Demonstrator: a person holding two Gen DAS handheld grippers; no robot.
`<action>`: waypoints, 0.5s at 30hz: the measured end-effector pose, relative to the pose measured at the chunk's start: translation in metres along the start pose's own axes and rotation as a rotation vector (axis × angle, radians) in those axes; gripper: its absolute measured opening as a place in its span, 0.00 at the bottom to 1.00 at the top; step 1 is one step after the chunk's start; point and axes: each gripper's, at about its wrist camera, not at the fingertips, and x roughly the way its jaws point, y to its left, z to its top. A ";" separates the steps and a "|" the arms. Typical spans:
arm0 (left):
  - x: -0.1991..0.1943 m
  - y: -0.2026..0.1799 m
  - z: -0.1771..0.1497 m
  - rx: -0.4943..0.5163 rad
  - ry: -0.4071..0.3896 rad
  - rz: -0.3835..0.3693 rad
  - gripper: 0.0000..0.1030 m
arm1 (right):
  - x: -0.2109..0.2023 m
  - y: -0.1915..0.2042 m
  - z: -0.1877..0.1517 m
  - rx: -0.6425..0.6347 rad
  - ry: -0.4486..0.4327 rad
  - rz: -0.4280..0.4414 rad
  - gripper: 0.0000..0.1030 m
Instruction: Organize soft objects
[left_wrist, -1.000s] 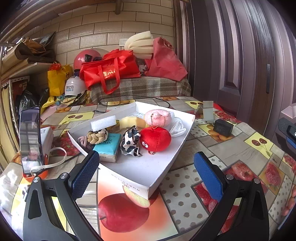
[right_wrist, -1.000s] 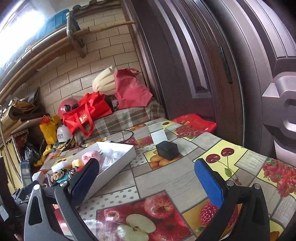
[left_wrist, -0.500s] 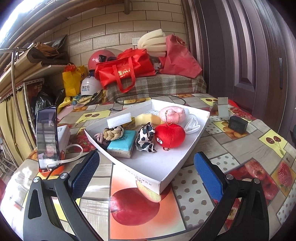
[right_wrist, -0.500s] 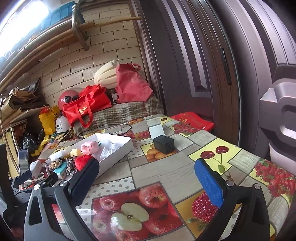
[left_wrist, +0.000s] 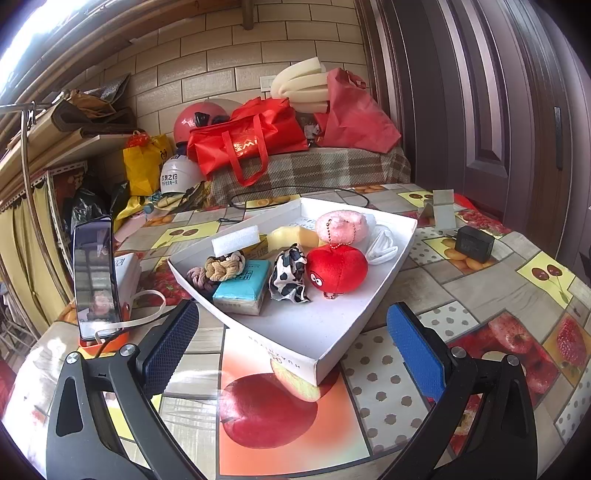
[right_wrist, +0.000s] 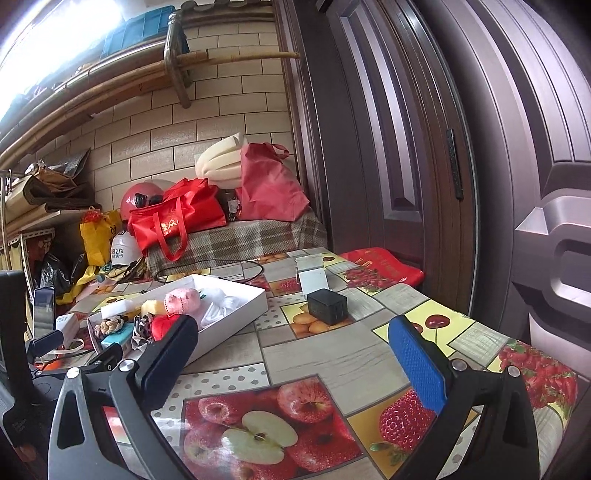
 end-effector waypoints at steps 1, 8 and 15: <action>0.000 0.000 0.000 -0.001 0.003 0.000 1.00 | 0.000 0.000 0.000 0.003 0.000 -0.001 1.00; 0.003 0.002 -0.001 -0.007 0.014 -0.008 1.00 | 0.001 0.000 -0.001 -0.001 0.015 -0.006 1.00; 0.006 0.002 -0.001 -0.008 0.027 -0.023 1.00 | 0.001 0.001 -0.001 0.001 0.017 -0.007 1.00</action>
